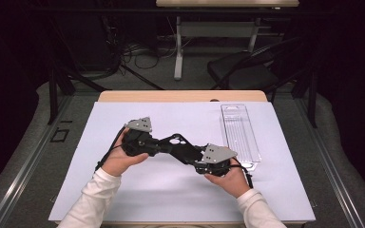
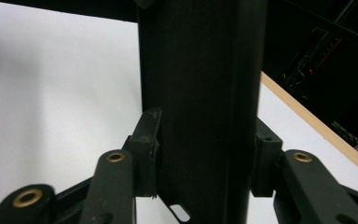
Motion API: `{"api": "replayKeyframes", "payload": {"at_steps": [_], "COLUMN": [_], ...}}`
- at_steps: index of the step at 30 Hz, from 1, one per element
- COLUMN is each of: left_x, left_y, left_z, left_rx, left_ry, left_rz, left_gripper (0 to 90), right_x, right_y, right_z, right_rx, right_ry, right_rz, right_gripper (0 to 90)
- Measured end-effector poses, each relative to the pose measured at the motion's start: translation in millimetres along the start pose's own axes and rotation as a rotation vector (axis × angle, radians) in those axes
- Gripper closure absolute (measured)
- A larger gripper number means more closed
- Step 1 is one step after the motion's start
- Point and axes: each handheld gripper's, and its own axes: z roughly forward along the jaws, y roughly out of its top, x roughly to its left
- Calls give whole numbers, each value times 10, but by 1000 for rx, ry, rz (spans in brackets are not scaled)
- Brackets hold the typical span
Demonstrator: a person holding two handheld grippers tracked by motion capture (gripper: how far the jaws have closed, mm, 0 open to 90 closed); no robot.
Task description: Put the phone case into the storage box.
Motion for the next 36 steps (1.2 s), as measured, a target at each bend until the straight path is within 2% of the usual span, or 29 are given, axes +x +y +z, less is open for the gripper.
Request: {"api": "replayKeyframes", "payload": {"at_steps": [7,13,14,16,19,27,33,36], "left_x": [15,42,46,54,58,79,72,69], "left_y": [-8,-9,-12,-14,-13,-10,7,25], "left_z": [3,3,6,6,1,-15,-18,-6], "left_rx": [11,29,26,26,30,32,50,58], "left_ry": [-5,7,3,-2,6,-5,2,2], "left_rz": [-56,-92,-111,-120,-131,-150,-151,-150], "left_gripper": [817,816,816,816,817,816,816,816], "right_x": [-3,1,1,1,4,-12,-37,-51], "right_y": [14,31,32,36,40,55,76,100], "right_z": [-7,-24,-26,-28,-30,-56,-81,-89], "right_rx": [-6,-14,-15,-16,-14,-18,-15,-18], "right_ry": [5,6,5,4,1,-15,-51,-51], "right_rz": [30,62,67,75,80,93,100,110], "right_gripper": [501,499,499,497,497,488,473,454]}}
